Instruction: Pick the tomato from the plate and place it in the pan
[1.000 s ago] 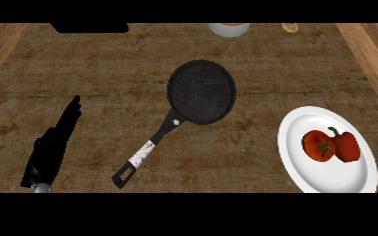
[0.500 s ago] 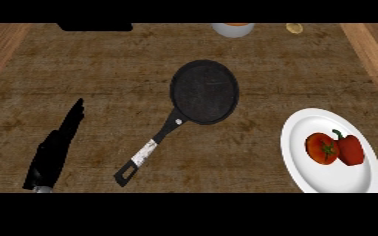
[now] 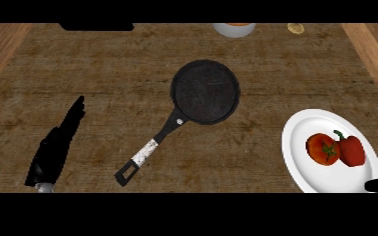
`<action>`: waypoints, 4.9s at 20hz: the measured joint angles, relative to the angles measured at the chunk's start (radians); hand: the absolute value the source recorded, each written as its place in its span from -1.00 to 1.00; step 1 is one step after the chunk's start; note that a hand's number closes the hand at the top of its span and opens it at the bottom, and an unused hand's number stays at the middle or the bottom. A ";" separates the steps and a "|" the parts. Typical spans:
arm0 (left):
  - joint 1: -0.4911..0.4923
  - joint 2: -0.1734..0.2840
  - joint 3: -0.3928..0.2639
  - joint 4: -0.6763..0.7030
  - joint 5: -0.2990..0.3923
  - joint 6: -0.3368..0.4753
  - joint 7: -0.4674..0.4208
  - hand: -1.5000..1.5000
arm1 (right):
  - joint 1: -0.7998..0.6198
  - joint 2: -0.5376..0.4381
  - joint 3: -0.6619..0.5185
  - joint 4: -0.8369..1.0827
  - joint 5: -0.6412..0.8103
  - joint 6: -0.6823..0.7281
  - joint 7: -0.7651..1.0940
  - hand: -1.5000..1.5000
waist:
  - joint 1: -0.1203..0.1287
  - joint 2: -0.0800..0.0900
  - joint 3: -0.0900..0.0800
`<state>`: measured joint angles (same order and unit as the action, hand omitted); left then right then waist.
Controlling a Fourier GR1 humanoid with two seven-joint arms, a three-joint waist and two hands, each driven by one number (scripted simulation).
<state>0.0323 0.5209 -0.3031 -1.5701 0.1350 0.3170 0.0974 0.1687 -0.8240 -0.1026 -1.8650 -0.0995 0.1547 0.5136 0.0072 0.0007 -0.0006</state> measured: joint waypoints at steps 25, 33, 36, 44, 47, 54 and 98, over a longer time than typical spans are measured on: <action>0.021 -0.116 0.112 -0.009 -0.123 -0.104 0.029 0.00 | -0.195 0.179 0.160 0.064 0.240 0.263 0.361 -1.00 | -0.006 -0.001 0.001; 0.030 -0.135 0.162 -0.034 -0.146 -0.165 0.055 0.00 | -0.187 0.272 0.182 0.149 0.366 0.274 0.319 -1.00 | -0.006 -0.001 0.001; 0.049 -0.172 0.154 -0.041 -0.182 -0.161 0.048 0.00 | -0.182 0.301 0.174 0.149 0.394 0.290 0.321 -1.00 | -0.006 -0.001 0.001; 0.049 -0.203 0.213 -0.035 -0.209 -0.218 0.035 0.00 | -0.211 0.364 0.142 0.227 0.480 0.316 0.274 -1.00 | -0.006 -0.001 0.001; 0.050 -0.219 0.224 -0.047 -0.219 -0.230 0.050 0.00 | -0.228 0.388 0.138 0.291 0.523 0.302 0.230 -1.00 | -0.005 -0.001 0.001; 0.041 -0.245 0.259 -0.031 -0.249 -0.258 0.038 0.00 | -0.221 0.439 0.106 0.336 0.578 0.255 0.123 1.00 | -0.006 -0.001 0.000; 0.015 -0.296 0.297 -0.039 -0.302 -0.315 0.055 0.00 | -0.668 0.795 0.355 0.242 1.356 -0.161 0.440 1.00 | 0.013 0.003 0.000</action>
<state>0.0473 0.2252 -0.0062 -1.6088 -0.1671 0.0020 0.1527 -0.4989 -0.0292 0.2521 -1.6229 1.2569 -0.0058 0.9532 0.0200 0.0041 -0.0002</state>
